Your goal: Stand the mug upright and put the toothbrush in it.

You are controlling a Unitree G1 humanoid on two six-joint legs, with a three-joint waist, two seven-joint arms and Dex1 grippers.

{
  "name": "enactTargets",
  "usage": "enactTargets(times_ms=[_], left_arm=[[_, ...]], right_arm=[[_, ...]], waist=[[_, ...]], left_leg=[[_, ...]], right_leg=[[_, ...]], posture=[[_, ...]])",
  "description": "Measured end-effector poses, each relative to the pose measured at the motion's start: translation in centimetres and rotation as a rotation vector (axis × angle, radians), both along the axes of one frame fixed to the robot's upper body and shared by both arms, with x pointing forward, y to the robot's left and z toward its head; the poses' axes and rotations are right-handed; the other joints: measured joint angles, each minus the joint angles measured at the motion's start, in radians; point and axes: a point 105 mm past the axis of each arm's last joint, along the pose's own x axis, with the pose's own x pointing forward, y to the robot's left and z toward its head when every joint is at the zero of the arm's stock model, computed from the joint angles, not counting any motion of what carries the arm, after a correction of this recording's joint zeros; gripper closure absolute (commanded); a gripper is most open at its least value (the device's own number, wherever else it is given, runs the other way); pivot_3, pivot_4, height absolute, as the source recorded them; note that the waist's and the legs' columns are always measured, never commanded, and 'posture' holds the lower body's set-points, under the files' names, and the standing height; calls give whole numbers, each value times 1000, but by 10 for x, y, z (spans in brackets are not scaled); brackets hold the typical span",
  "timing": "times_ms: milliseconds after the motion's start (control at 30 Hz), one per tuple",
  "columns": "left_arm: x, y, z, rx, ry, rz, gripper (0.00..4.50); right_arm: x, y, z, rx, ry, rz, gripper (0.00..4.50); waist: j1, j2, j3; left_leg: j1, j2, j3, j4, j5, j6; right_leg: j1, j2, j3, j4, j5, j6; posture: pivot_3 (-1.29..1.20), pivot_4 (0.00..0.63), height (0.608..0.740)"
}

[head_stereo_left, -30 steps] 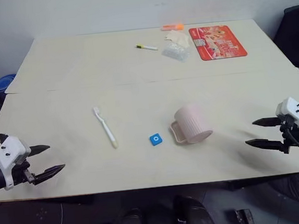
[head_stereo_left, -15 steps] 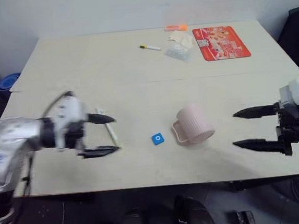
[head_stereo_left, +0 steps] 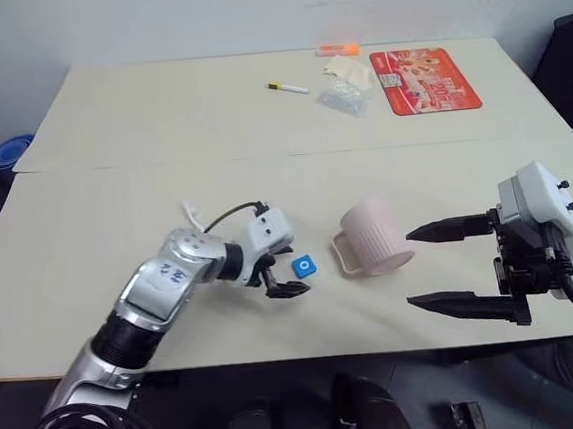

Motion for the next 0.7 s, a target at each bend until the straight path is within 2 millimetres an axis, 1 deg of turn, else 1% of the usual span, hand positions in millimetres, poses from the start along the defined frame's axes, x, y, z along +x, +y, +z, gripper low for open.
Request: enactTargets(times_ms=[67,167,267,467,533,567,700], left_arm=[[2,-2,-1,2,-6,9,0],[6,-15,2,-17,-20,9,0],[10,-20,-3,3,-36,18,598],[9,-22,-3,-3,-15,15,2346],[9,-21,-4,-1,-11,18,3006],[9,-21,-4,-1,-9,19,3078],[9,-18,-3,2,-8,21,3076]], right_arm=[[0,0,0,4,1,-4,35],[1,0,0,6,-3,-17,35],[1,-1,-2,4,5,-25,0],[2,-2,-3,1,4,-33,0],[2,-2,-3,-1,-5,-38,0],[3,-2,-3,-1,-10,-38,0],[5,-2,-2,-8,-31,-41,0]], waist=[[-1,0,0],[0,0,0],[1,0,0],[1,0,0],[1,0,0],[1,0,0],[0,0,0]], left_leg=[[1,0,0,0,0,0],[1,0,0,1,0,0],[0,0,0,1,0,0],[0,0,0,2,0,0],[0,0,0,2,0,1],[0,0,0,2,0,1],[0,0,0,2,0,0]], right_leg=[[0,0,1,1,0,0],[0,-1,1,1,1,-1],[0,-1,0,1,1,-1],[0,-1,1,1,1,-1],[0,-1,1,1,1,-1],[0,-1,1,1,1,-1],[0,-1,1,1,1,-1]], posture=[[0,150,740],[0,150,740],[0,150,740],[0,150,740],[0,150,740],[0,150,740],[0,150,740]])
